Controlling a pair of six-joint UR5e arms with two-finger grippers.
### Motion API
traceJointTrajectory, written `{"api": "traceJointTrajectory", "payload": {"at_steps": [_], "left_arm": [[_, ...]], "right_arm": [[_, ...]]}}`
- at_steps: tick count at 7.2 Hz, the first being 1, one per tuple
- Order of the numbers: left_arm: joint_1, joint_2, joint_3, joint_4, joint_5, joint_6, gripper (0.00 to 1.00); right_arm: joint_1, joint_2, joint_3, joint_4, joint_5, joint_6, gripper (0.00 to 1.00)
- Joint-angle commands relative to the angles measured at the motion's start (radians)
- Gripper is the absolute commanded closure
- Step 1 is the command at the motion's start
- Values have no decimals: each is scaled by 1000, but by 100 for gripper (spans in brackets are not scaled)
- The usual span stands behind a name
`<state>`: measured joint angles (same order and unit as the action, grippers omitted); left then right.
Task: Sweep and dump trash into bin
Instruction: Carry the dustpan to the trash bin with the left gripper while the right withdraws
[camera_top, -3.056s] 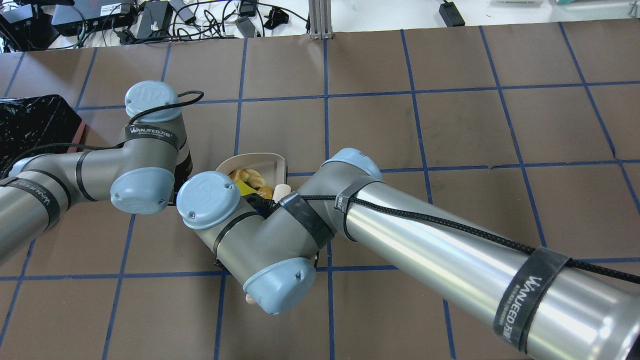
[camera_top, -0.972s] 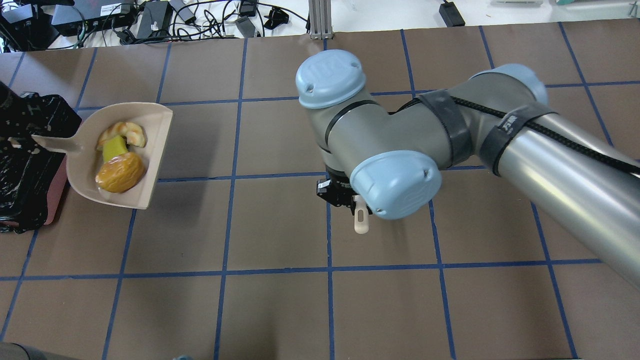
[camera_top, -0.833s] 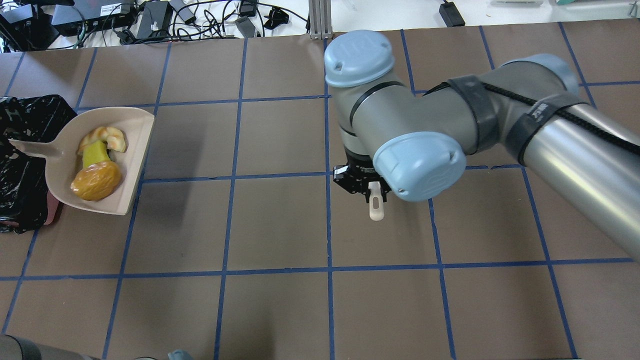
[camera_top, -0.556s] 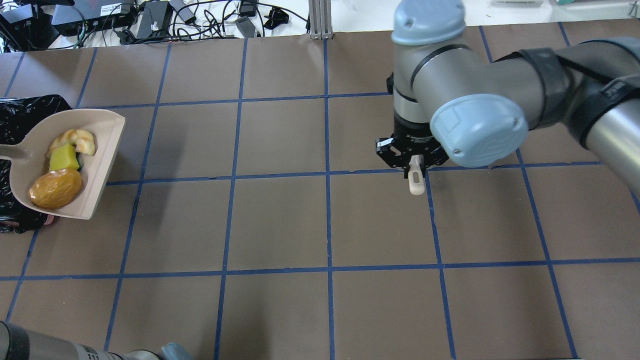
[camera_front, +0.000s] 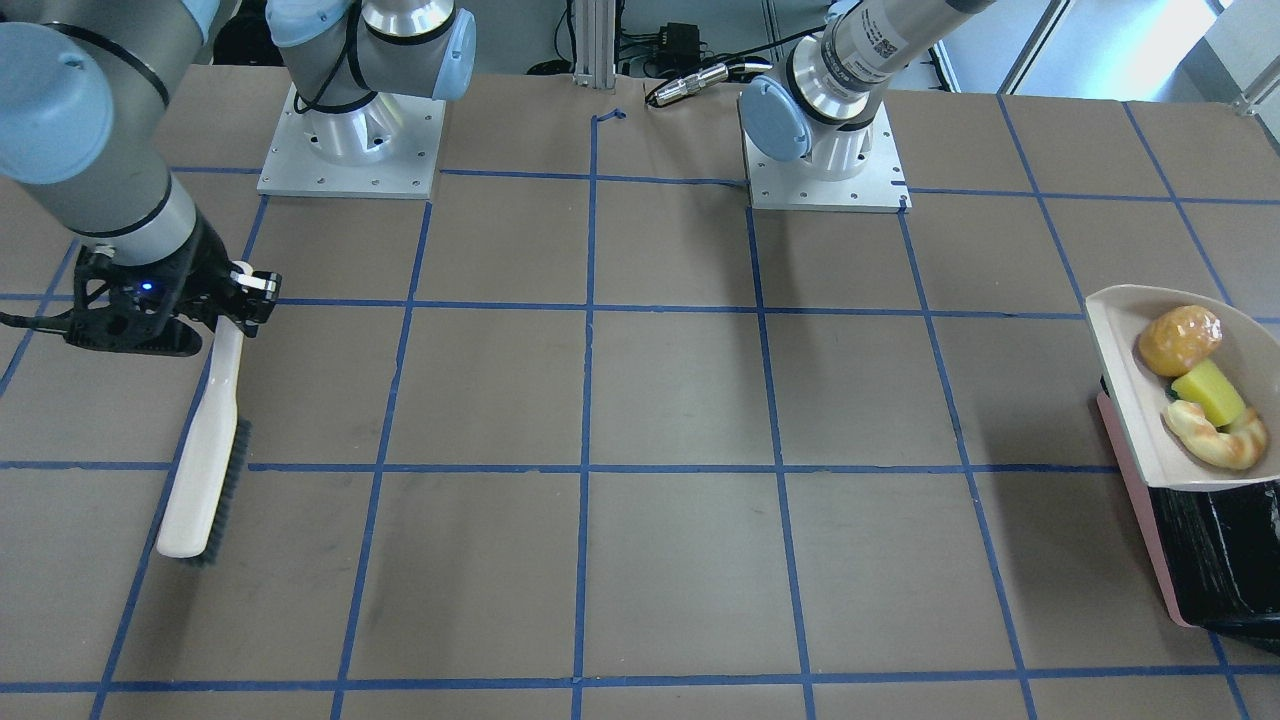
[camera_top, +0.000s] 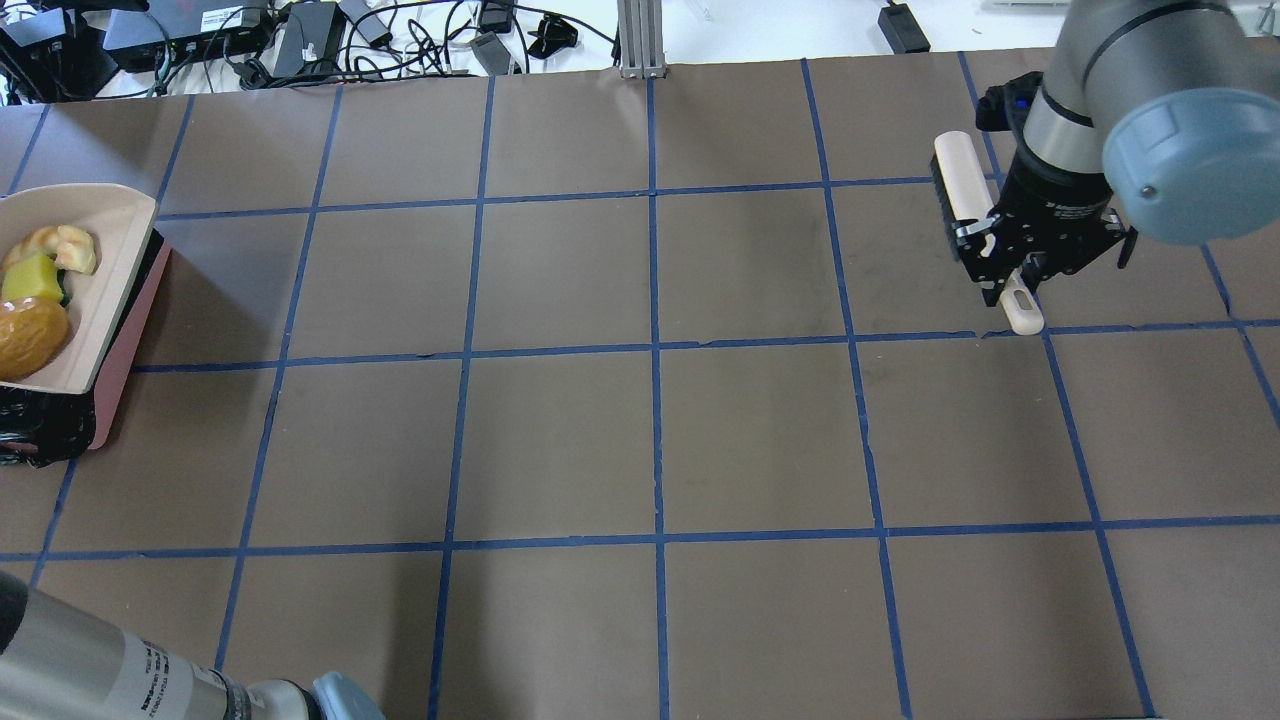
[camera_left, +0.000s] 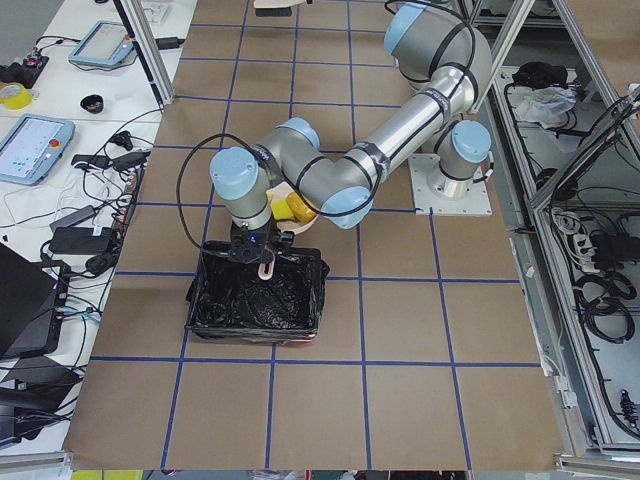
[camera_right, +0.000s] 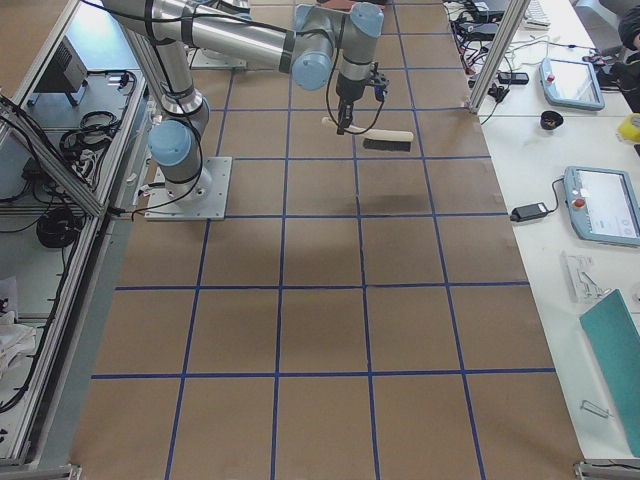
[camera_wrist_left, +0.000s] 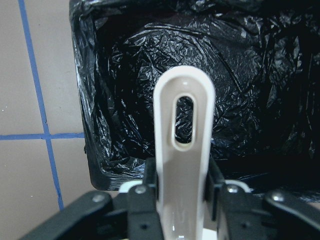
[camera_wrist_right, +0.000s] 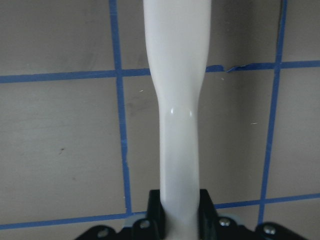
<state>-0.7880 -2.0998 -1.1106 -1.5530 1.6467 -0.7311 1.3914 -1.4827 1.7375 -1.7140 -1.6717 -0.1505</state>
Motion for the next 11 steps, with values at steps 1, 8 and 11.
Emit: {"api": "traceJointTrajectory", "payload": {"at_steps": [1,8,11], "left_arm": [[15,-133,195,-12,21,-7,100],[98,-325,388,106,119,75,100],[102,-347,458,120,191,59,100]], "right_arm": [[-57,80,1,-146,12,-46,100],[-160,288,10,-345,17,-212,100],[-160,288,66,-381,18,-144,100]]}}
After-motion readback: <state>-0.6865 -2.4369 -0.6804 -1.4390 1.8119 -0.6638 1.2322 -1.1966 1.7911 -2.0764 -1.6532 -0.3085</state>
